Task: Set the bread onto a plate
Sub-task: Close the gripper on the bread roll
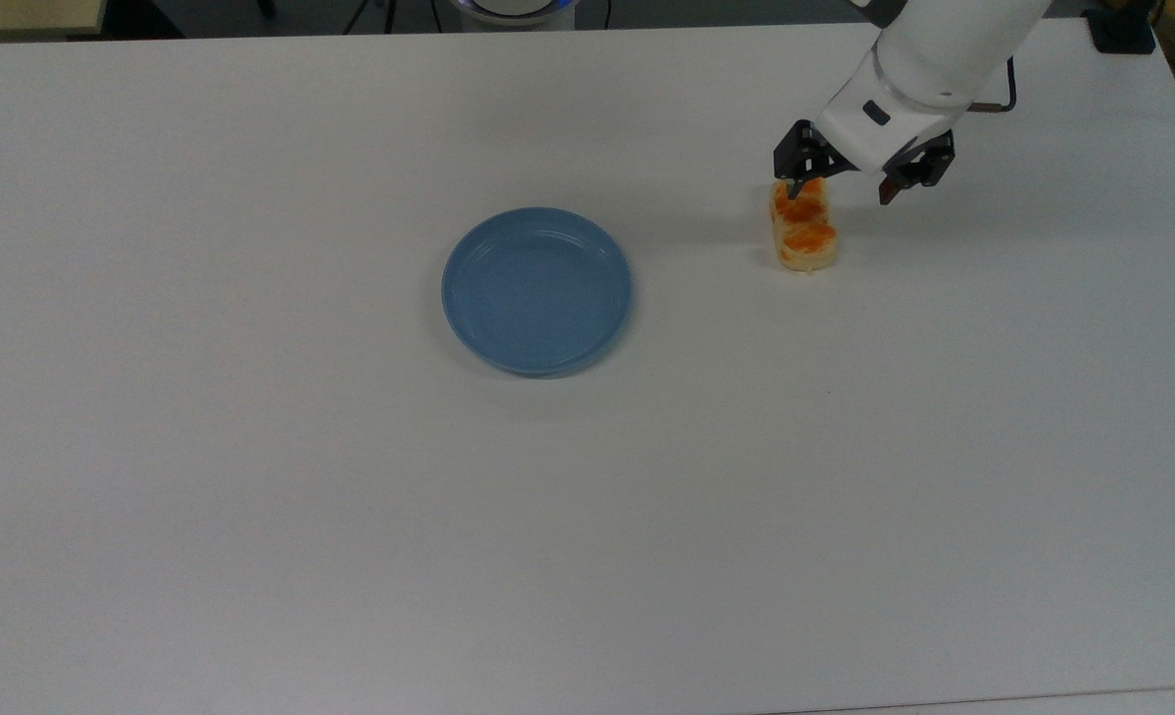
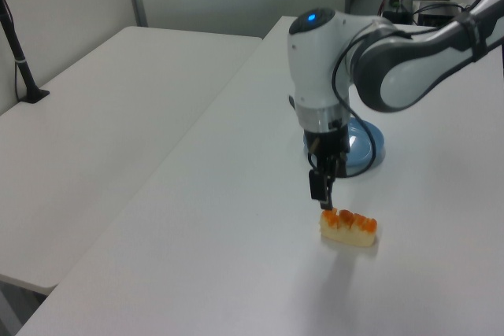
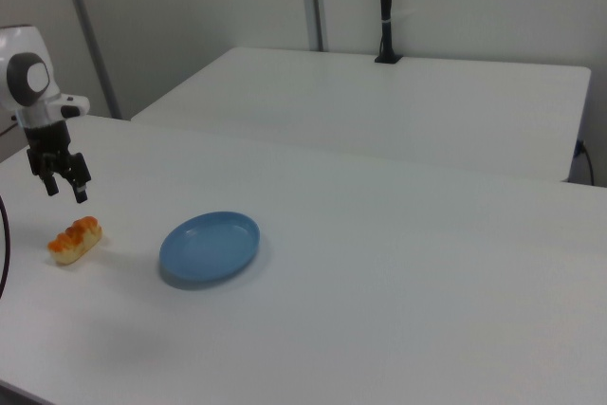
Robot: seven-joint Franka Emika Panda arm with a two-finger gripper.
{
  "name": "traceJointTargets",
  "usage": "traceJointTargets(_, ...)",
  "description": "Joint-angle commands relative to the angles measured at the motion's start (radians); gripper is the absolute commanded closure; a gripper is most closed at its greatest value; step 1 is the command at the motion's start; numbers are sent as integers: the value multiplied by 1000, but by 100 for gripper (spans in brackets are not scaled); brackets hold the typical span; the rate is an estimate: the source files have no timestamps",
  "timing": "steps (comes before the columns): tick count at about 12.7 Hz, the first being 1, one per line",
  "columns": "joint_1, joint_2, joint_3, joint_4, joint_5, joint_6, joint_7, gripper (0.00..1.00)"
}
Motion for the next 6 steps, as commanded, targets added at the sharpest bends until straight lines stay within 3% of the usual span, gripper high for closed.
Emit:
traceJointTargets(1, 35, 66, -16, -9, 8, 41, 23, 0)
traceJointTargets(4, 38, 109, -16, -26, 8, 41, 20, 0)
traceJointTargets(6, 44, 118, -16, -40, 8, 41, 9, 17)
